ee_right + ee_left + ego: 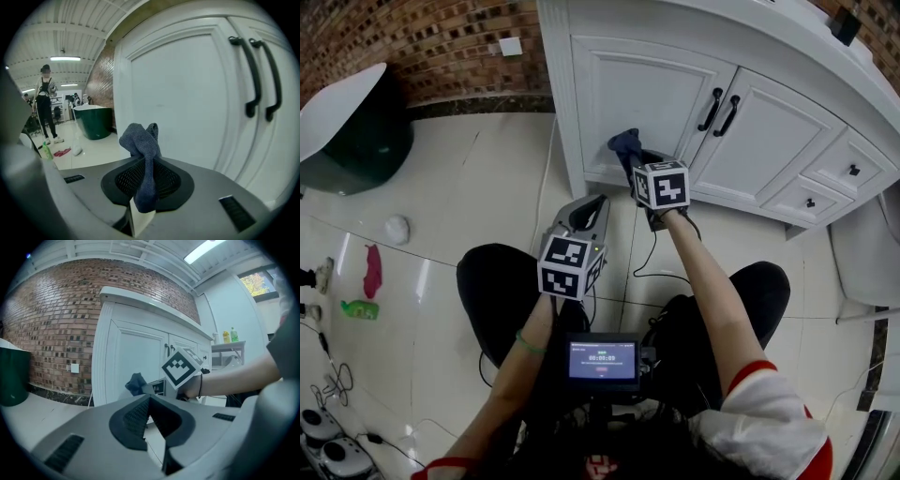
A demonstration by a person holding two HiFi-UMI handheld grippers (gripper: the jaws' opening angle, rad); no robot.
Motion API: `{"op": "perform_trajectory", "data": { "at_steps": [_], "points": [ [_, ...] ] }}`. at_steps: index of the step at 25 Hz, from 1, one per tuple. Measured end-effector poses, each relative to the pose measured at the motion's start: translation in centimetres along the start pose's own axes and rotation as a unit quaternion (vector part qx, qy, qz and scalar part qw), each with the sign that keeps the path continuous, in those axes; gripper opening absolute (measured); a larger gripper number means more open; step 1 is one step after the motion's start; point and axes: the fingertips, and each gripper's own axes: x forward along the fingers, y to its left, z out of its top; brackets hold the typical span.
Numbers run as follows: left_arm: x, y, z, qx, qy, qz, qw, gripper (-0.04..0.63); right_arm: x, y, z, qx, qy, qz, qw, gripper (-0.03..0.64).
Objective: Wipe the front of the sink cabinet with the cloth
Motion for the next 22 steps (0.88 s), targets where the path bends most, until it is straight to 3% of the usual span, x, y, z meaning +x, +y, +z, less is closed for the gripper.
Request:
{"op": "perform_trajectory", "data": {
  "at_steps": [5,10,15,22],
  "points": [
    [-0.5,1.8,-0.6,0.013,0.003,0.013,0.9998,0.021,4.7,5.4,0.1,-0.003,0.016,0.035,0.999,0.06],
    [-0.8,2.9,-1.0,-0.008,0.0,0.017,0.9998,0.021,7.2,6.7,0.0,-0.014,0.033,0.035,0.999,0.06],
    [-0.5,3.0,-1.5,-0.011,0.001,0.018,0.9998,0.021,6.3,4.2,-1.1,-0.012,0.037,0.02,0.999,0.06],
    [0.0,1.7,-1.5,-0.001,0.011,0.009,0.9999,0.02,1.4,-3.7,-3.5,0.008,0.045,-0.04,0.998,0.06]
  ]
}}
